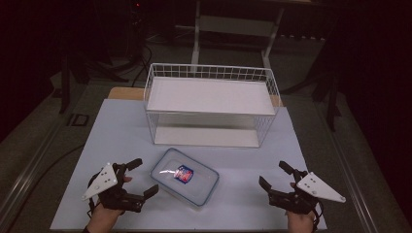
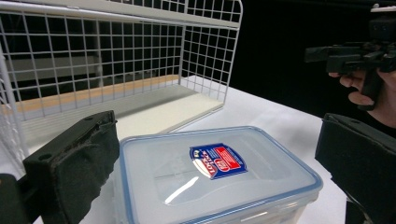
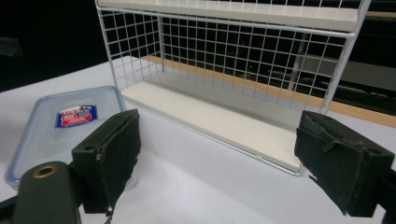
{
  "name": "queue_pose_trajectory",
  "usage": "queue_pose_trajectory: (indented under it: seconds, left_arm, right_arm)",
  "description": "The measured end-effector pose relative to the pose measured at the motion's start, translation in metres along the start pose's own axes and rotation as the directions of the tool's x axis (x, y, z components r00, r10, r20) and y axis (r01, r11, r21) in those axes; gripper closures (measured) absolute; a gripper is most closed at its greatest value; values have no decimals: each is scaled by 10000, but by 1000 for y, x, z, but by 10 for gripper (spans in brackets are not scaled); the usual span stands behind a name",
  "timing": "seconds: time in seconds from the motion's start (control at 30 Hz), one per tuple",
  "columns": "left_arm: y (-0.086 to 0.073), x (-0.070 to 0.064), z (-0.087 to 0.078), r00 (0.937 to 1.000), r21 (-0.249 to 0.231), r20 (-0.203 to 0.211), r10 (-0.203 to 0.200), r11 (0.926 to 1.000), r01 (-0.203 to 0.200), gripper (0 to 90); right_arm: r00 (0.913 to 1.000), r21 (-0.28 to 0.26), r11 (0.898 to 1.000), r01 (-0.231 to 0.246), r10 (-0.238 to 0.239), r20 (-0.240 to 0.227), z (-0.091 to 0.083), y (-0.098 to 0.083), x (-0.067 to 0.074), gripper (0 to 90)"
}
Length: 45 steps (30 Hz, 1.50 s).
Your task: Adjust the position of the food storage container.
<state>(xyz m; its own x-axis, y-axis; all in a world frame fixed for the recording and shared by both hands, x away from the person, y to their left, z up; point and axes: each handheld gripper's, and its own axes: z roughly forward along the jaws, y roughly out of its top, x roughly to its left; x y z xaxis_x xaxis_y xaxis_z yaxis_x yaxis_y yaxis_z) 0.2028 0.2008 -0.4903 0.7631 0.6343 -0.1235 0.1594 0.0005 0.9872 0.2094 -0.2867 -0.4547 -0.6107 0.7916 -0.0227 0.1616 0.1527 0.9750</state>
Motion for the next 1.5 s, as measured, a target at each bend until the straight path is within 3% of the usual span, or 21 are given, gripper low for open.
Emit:
queue_pose_trajectory:
  seconds: [0.2,0.23,0.27,0.33,0.4,0.43,0.57,0.6,0.63,0.67,0.7,0.73,0.8,0.87,0.9,0.93,0.97,1.07,1.13,1.23,1.5]
  left_arm:
    - [8,3,-3,9999,236,103,18,9997,-21,0]
    - [14,11,-9,9993,650,329,156,9977,-177,0]
    - [15,15,-11,9991,671,404,95,9977,-122,0]
    - [15,19,-12,9986,877,530,40,9961,-87,51]
    - [13,27,-12,9993,1429,323,180,9895,-224,144]
    - [7,36,-14,9989,1929,346,302,9806,-363,234]
    - [-8,54,-15,9993,2815,-181,339,9592,-274,518]
    - [-12,59,-13,9984,3256,-373,428,9451,-283,575]
    - [-14,60,-12,9973,3425,-494,552,9389,-350,605]
    - [-14,60,-12,9973,3425,-494,552,9389,-350,668]
    - [-21,66,-8,9962,4048,-619,613,9139,-310,695]
    - [-21,66,-8,9962,4048,-619,613,9139,-310,731]
    - [-28,68,-3,9972,4606,-391,639,8867,-388,799]
    - [-30,68,0,9979,4699,-260,591,8818,-400,856]
    - [-32,67,4,9980,4866,-175,600,8725,-439,871]
    - [-32,67,4,9980,4866,-175,600,8725,-439,892]
    - [-33,67,9,9977,4983,-103,673,8653,-532,892]
    - [-34,69,17,9981,5154,15,620,8553,-539,896]
    - [-35,70,20,9987,5184,122,499,8538,-490,897]
    - [-38,66,30,9972,5351,404,631,8414,-749,897]
    - [-38,61,31,9962,5355,680,543,8405,-824,897]
  right_arm:
    - [9999,-84,10000,-18,17,-153,-1,4,3,136]
    - [9995,-65,10000,-63,61,-310,-2,6,4,134]
    - [9996,-95,9999,-49,46,-292,-2,7,5,134]
    - [9996,-125,9999,5,-8,-285,-3,8,5,134]
    - [9995,-276,9996,-84,76,-292,-5,11,5,134]
    - [9995,-283,9995,-121,112,-305,-5,11,4,134]
    - [9993,-282,9994,-223,214,-317,-6,11,4,134]
    - [9993,-265,9994,-217,209,-315,-6,11,4,134]
    - [9991,-253,9994,-227,218,-360,-6,11,4,134]
    - [9991,-256,9994,-224,215,-359,-6,11,4,134]
    - [9991,-260,9994,-230,221,-355,-6,11,4,134]
    - [9991,-260,9994,-230,221,-355,-6,11,4,134]
    - [9990,-261,9993,-265,255,-373,-6,11,4,134]
    - [9988,-235,9993,-278,269,-399,-6,10,4,134]
    - [9989,-213,9994,-284,275,-392,-5,10,4,134]
    - [9989,-213,9994,-284,275,-392,-5,10,4,134]
    - [9984,-173,9992,-367,359,-442,-5,10,4,134]
    - [9985,-156,9993,-343,336,-438,-5,10,4,134]
    - [9986,-149,9993,-328,322,-425,-5,10,4,135]
    - [9984,-147,9992,-375,368,-429,-5,9,3,135]
    - [9985,-168,9993,-348,341,-427,-5,9,2,135]
